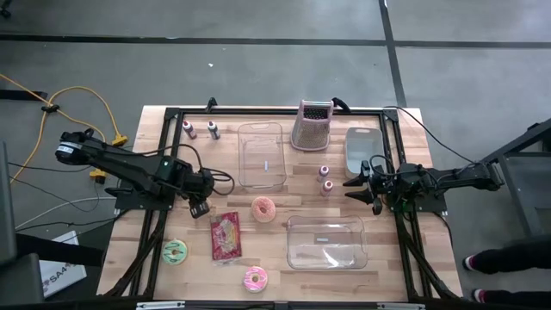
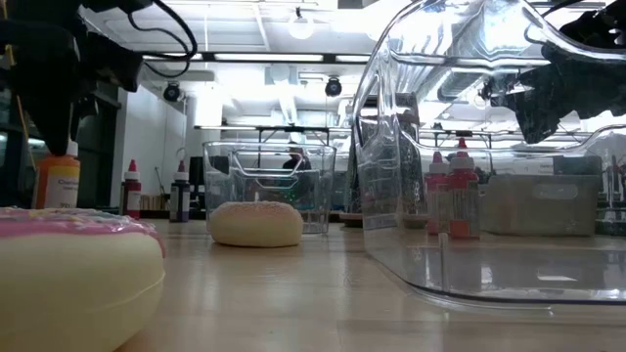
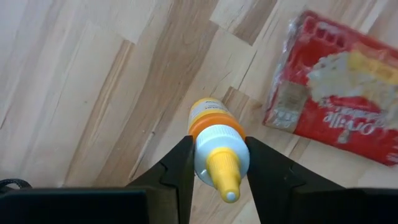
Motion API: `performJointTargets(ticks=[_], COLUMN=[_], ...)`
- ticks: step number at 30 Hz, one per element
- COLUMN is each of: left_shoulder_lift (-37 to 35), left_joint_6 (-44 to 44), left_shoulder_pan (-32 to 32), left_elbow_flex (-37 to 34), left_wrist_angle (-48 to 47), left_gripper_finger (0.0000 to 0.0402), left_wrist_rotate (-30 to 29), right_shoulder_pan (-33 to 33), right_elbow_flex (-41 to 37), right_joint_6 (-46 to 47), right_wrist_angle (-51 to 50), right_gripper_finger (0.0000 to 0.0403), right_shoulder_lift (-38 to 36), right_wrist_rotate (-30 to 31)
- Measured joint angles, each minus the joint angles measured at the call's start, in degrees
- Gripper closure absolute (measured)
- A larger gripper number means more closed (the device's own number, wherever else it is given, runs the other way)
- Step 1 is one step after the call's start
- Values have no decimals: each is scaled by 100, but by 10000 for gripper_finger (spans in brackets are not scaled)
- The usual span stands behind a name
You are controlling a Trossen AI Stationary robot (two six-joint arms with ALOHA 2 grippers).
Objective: Pick & Place Food Item
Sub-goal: Put the yellow food coloring bottle into the top transparent bin
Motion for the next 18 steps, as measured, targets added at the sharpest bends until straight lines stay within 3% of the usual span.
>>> performJointTargets(ticks=[18], left_shoulder_lift=[-328], left_joint_6=[1193], left_shoulder_pan=[841], left_elbow_flex=[1514], left_wrist_angle=[-68], left_gripper_finger=[290], left_wrist_rotate=[-1013], right_shoulder_pan=[2], right_elbow_flex=[0], right_joint_6=[0], right_wrist_angle=[0], right_gripper_finger=[241], right_shoulder_lift=[0], right_wrist_rotate=[-2])
